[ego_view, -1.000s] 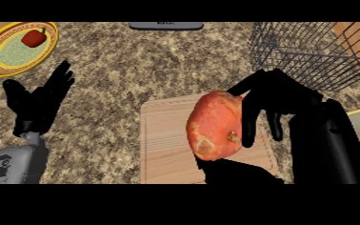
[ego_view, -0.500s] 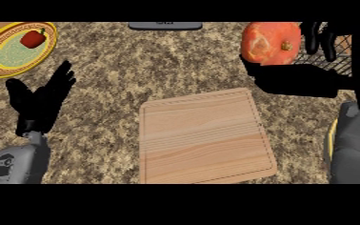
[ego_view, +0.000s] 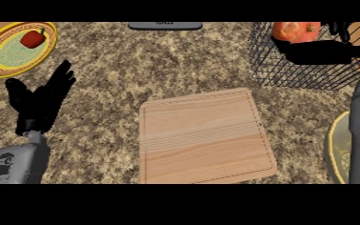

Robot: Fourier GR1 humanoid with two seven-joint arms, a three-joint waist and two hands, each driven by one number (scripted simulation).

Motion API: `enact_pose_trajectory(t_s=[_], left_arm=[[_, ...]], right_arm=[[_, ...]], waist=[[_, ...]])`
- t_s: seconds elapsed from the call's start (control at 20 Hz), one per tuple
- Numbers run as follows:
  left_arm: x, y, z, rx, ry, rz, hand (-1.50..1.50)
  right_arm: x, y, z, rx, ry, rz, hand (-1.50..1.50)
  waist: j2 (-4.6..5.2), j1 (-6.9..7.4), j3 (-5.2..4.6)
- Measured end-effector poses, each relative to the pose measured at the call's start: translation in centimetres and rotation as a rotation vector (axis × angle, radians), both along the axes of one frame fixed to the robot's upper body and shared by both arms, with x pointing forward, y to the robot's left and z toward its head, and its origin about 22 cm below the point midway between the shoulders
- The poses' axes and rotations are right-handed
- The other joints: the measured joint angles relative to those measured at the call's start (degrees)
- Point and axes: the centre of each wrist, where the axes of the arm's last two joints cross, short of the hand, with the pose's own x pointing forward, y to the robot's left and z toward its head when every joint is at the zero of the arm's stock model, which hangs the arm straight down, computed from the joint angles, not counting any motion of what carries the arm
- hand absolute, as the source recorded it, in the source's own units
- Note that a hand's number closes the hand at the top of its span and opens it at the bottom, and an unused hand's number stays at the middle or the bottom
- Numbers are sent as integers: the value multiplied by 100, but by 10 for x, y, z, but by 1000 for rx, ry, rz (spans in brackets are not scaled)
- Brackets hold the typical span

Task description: Pick the squash from the cutting board and place it in the basket

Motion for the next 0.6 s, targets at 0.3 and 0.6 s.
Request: enact_pose_trajectory(t_s=[0.3, 0.6], left_arm=[[1, 4, 0, -1, -6, -1, 0], [4, -1, 0, 4, -7, 1, 0]], right_arm=[[23, -32, -30, 39, -14, -55, -150], [47, -47, -49, 92, 7, -144, -150]], waist=[[8, 8, 0], [5, 12, 0]])
